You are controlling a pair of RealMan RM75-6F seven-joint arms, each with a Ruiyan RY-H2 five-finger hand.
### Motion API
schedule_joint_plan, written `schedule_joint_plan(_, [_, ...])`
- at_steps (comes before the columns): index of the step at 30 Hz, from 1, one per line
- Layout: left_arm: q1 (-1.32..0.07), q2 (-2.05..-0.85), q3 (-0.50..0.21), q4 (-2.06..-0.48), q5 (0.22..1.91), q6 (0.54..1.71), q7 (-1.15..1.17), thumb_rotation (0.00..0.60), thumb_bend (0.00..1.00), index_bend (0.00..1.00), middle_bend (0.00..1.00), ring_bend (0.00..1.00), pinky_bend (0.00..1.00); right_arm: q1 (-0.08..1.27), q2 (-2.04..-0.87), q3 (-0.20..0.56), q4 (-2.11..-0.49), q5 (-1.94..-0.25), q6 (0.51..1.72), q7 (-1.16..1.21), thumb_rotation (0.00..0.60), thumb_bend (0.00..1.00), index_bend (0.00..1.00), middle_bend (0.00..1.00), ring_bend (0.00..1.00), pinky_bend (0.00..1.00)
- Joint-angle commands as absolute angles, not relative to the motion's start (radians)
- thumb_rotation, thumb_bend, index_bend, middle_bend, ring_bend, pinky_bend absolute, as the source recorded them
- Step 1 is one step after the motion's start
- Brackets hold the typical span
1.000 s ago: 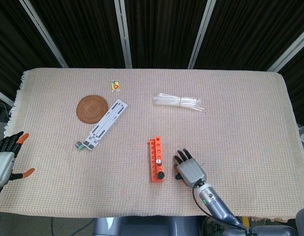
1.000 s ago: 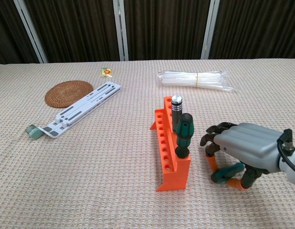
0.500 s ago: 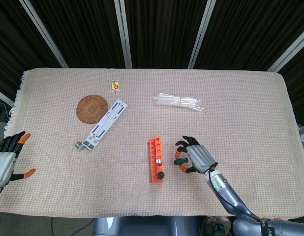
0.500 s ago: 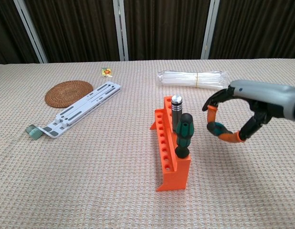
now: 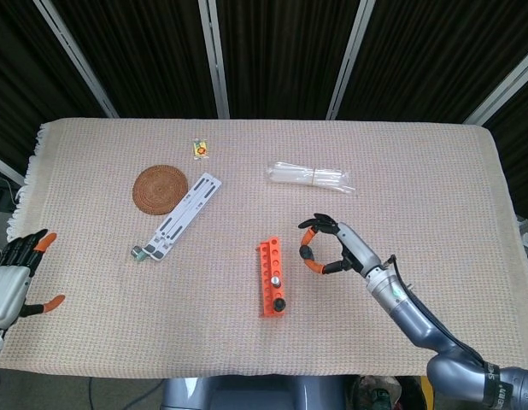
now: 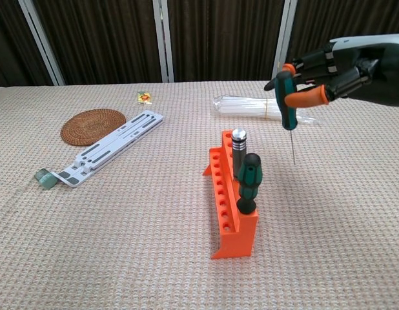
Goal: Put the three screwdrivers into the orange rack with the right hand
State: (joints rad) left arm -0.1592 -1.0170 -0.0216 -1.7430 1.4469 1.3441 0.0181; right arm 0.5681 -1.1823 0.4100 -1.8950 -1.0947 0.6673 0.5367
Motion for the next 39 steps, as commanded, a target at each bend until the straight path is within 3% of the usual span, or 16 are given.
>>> schedule_joint_plan(1, [-0.161,-1.015,-0.020,-1.749,1.447,1.341,0.023,0.600,0.15,0.03,0.00,0.00,0.00,0.582,-1.130,0.496,-1.887,-1.154,0.546,0.728,0.600,0.40,0.66,0.22,0.00,0.00])
schedule_joint_plan(13, [-0.165,-1.016,-0.017,-1.759,1.436,1.326,0.037,0.600,0.15,0.03,0.00,0.00,0.00,0.654,-1.134,0.554,-1.835,-1.219,0.453,0.911,0.600,0.40,0.67,0.23,0.00,0.00])
schedule_joint_plan(39, [-0.167,-1.014,-0.020,-1.750,1.424,1.323,0.033,0.600,0.15,0.01,0.00,0.00,0.00,0.783,-1.268,0.475,-1.740,-1.115,0.476,0.843,0.600,0.40,0.67,0.23,0.00,0.00])
